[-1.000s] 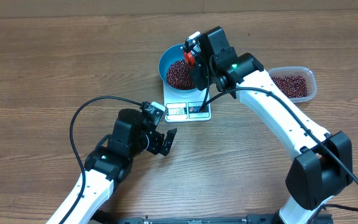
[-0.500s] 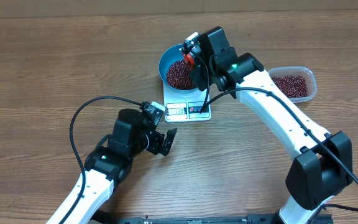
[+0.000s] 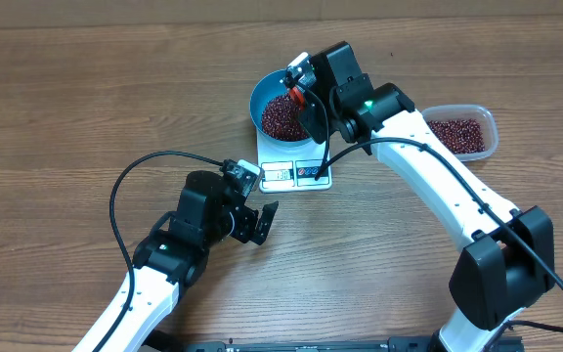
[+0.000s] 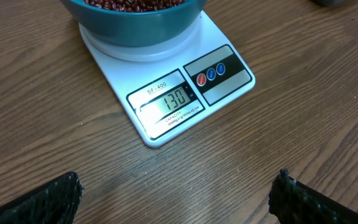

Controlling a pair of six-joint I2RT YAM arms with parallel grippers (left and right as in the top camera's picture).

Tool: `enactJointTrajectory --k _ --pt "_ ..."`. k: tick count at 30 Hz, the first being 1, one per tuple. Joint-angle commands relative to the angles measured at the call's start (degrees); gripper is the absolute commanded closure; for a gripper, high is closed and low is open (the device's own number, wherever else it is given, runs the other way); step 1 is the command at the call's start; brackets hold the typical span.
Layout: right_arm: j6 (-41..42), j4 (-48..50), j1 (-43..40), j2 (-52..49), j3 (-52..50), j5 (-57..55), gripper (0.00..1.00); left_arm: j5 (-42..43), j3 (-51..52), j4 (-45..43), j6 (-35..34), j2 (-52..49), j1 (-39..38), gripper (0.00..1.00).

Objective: Scoop item into bowl and weigh 150g on scale
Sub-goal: 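Tip the red scoop and shake beans into the teal bowl, then move the empty red scoop back to the bean tub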

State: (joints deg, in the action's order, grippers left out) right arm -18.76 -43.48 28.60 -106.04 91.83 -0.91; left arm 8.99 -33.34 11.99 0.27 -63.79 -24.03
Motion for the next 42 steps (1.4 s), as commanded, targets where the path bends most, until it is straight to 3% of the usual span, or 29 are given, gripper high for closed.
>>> enactJointTrajectory --k 1,30,42 --pt "-1.6 0.6 0.3 -0.2 1.6 -0.5 0.96 0.6 -0.2 -0.2 -0.5 -0.3 -0.3 0.0" --pt "-2.5 0.7 0.3 -0.2 1.6 -0.5 0.96 0.6 -0.2 -0.2 -0.5 -0.3 -0.3 0.01" --pt "2.4 1.0 -0.6 4.5 1.7 -0.3 0.96 0.6 -0.2 -0.2 -0.5 -0.3 -0.3 0.0"
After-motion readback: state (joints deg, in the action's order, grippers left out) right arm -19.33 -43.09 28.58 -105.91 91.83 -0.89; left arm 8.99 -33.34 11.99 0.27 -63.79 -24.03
